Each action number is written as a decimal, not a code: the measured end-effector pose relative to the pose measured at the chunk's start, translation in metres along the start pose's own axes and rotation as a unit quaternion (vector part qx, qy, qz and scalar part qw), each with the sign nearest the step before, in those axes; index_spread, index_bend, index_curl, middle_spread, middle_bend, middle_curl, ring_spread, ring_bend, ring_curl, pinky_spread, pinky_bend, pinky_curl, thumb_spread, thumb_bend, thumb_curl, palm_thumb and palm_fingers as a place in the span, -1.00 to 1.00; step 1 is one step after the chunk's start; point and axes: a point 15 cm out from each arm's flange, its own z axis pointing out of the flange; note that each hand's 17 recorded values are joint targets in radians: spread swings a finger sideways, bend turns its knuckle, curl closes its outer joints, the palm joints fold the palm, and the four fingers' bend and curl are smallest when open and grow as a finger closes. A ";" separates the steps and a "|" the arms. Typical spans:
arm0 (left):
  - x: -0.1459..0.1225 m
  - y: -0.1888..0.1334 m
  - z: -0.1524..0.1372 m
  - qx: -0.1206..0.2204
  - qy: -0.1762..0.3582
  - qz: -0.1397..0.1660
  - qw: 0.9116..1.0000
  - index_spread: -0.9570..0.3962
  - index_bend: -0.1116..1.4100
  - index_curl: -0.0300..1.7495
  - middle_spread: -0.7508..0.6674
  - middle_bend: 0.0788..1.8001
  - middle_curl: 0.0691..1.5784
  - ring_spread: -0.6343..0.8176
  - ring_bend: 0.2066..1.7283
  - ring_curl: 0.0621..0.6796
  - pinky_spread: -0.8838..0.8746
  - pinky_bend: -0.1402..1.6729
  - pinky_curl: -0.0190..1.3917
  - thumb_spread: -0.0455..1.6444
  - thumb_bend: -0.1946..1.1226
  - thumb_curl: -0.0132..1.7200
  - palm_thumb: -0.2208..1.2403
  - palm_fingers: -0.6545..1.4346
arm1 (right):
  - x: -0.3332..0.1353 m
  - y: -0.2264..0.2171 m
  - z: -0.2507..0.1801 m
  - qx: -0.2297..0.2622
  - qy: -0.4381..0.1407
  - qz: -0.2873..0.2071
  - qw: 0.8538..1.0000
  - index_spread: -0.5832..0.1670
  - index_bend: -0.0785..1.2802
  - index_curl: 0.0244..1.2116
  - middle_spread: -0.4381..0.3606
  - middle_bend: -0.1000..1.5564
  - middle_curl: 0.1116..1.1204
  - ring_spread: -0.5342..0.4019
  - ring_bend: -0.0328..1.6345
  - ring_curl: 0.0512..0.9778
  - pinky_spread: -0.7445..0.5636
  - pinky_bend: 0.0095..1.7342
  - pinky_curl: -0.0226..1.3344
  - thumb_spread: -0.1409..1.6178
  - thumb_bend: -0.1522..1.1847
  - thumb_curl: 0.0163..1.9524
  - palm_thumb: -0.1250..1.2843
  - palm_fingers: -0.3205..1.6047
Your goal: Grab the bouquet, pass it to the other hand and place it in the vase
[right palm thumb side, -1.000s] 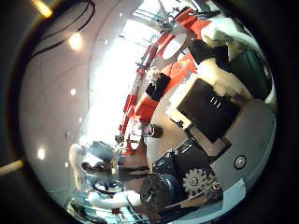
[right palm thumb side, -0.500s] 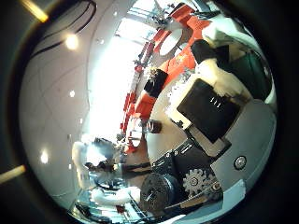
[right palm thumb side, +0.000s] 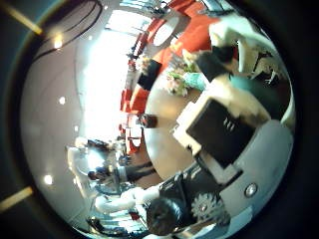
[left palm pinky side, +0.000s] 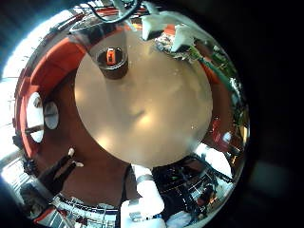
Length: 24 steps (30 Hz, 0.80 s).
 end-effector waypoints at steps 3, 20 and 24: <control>-0.002 0.000 0.004 -0.006 0.002 0.009 1.000 0.49 -0.62 -0.56 0.50 -0.87 -0.62 0.55 -0.55 -0.57 0.53 -0.56 -0.47 0.49 -0.73 -0.67 -0.35 -0.17 | 0.003 -0.004 0.016 -0.021 -0.003 0.009 1.000 -0.32 -0.20 0.03 -0.13 0.29 -0.12 -0.12 0.44 -0.09 0.10 0.30 -0.22 0.28 -0.84 -0.28 0.05 -0.60; -0.012 -0.016 0.017 -0.025 0.006 0.015 1.000 0.49 -0.62 -0.56 0.51 -0.87 -0.62 0.56 -0.55 -0.58 0.55 -0.56 -0.46 0.49 -0.73 -0.67 -0.35 -0.18 | 0.025 0.007 0.117 -0.092 0.109 0.080 0.986 -0.03 -0.43 -0.20 -0.05 0.10 -0.26 -0.06 0.39 -0.24 0.37 0.15 -0.43 0.32 -0.82 -0.49 0.02 -0.36; -0.015 -0.018 0.020 -0.031 0.003 0.013 0.999 0.49 -0.62 -0.56 0.51 -0.87 -0.62 0.56 -0.55 -0.58 0.55 -0.56 -0.46 0.49 -0.73 -0.67 -0.35 -0.18 | 0.026 0.019 0.144 -0.114 0.129 0.085 0.981 -0.01 -0.43 -0.20 -0.07 0.11 -0.24 -0.12 0.40 -0.23 0.27 0.13 -0.44 0.32 -0.81 -0.51 0.02 -0.33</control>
